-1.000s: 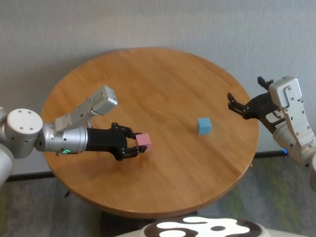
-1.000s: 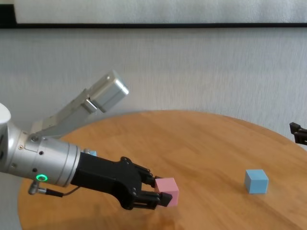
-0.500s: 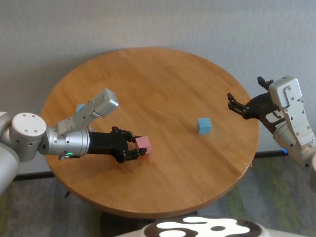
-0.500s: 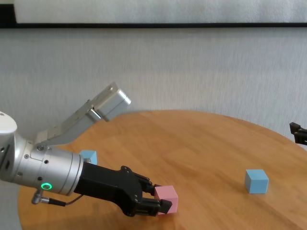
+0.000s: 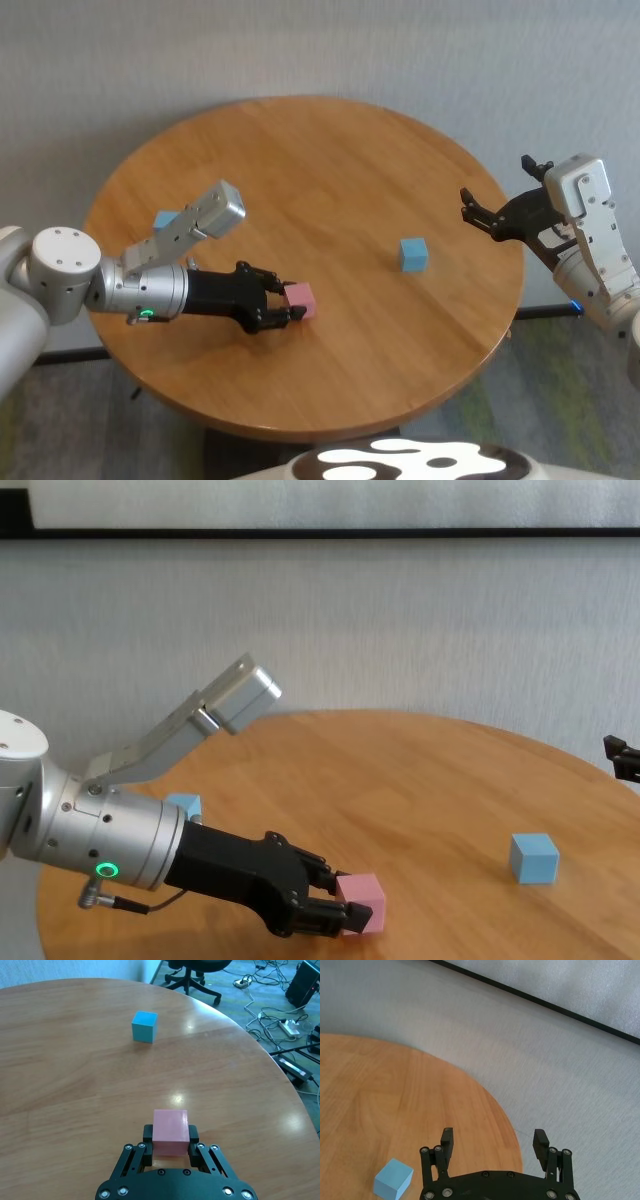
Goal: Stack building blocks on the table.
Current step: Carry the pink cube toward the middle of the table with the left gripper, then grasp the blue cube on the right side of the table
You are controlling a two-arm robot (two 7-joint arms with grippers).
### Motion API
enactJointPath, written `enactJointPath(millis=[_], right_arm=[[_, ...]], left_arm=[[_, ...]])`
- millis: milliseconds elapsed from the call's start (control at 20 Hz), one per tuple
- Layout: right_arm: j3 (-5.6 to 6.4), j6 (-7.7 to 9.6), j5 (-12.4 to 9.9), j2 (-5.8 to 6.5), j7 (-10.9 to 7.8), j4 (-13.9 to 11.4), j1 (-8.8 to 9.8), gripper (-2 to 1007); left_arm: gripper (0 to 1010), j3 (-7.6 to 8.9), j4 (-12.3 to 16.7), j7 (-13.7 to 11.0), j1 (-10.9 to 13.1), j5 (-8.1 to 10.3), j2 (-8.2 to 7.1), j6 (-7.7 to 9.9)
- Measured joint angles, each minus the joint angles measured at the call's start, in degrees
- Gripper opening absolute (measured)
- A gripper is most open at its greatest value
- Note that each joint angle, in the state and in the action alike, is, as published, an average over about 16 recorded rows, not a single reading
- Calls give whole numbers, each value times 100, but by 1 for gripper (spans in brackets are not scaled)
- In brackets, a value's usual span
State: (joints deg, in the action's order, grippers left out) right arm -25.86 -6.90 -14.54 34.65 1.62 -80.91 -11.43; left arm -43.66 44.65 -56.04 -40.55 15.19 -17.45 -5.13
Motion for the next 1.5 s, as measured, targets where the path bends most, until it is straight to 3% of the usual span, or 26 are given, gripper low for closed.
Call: enactJointPath(millis=[350, 600, 1050, 1500], right_arm=[[0, 0, 0, 0, 0, 0, 0, 1005], [0, 0, 0, 0, 0, 0, 0, 1005], [0, 0, 0, 0, 0, 0, 0, 1005], [0, 0, 0, 0, 0, 0, 0, 1005]], left_arm=[[428, -4, -53, -61, -27, 24, 25, -21], [500, -3, -31, -31, -18, 21, 16, -19], [748, 78, 115, -14, 71, 114, -57, -69], [954, 387, 411, 223, 329, 441, -206, -216]])
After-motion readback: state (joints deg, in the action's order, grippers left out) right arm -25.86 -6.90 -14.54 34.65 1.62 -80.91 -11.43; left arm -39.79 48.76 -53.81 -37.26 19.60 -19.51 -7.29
